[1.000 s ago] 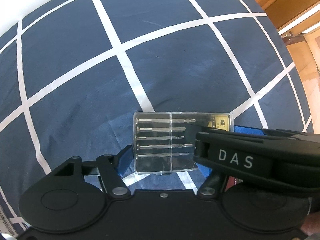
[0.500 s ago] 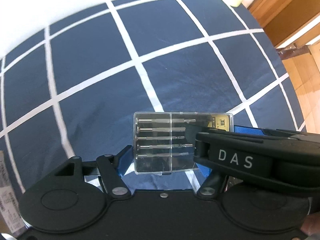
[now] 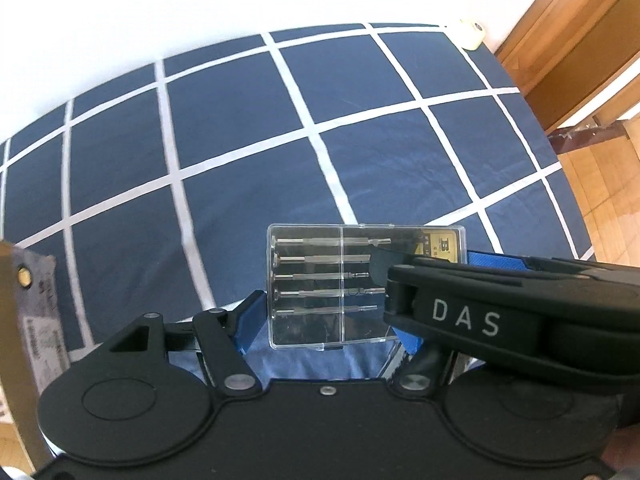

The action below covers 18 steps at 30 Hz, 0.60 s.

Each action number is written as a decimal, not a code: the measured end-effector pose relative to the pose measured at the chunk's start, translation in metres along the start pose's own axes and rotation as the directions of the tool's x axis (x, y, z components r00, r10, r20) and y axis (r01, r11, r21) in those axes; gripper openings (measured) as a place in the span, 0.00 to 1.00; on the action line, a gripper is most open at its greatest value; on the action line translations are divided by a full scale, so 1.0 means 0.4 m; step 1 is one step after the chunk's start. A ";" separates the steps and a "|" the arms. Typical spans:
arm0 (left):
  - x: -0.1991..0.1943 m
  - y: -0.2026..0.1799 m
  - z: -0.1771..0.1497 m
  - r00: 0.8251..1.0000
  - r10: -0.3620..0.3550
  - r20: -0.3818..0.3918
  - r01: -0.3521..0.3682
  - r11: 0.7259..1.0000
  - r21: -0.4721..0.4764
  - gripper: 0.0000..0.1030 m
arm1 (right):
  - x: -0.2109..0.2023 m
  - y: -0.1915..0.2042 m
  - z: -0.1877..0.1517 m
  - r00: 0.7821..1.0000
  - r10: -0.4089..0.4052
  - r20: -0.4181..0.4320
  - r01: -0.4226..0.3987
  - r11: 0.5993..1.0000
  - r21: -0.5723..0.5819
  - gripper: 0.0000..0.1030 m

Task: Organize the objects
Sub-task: 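Lift the screwdriver case with the right gripper and carry it into the box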

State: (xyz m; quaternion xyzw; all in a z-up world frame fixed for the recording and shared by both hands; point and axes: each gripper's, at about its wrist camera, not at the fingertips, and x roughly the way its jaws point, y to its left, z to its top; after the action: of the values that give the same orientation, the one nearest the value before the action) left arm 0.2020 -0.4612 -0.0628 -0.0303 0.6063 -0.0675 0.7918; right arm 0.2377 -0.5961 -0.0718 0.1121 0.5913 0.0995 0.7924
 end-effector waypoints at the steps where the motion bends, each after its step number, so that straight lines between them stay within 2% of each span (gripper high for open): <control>1: -0.011 0.004 -0.009 1.000 0.003 0.006 -0.003 1.000 -0.002 0.63 | -0.009 0.008 -0.009 1.000 0.001 0.003 -0.001 1.000 -0.003 0.62; 10: -0.119 0.063 -0.105 0.998 0.017 0.064 -0.014 0.999 -0.037 0.63 | -0.090 0.106 -0.095 0.999 0.019 0.041 -0.017 0.998 -0.052 0.62; 18: -0.208 0.170 -0.201 0.995 0.032 0.098 -0.024 0.996 -0.088 0.63 | -0.136 0.237 -0.182 0.998 0.033 0.053 -0.026 0.993 -0.112 0.62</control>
State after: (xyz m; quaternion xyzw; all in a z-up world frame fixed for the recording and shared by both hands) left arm 0.1080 -0.3793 -0.0135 -0.0592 0.5689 -0.0285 0.8198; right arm 0.1502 -0.5170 -0.0142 0.0793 0.5612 0.1408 0.8117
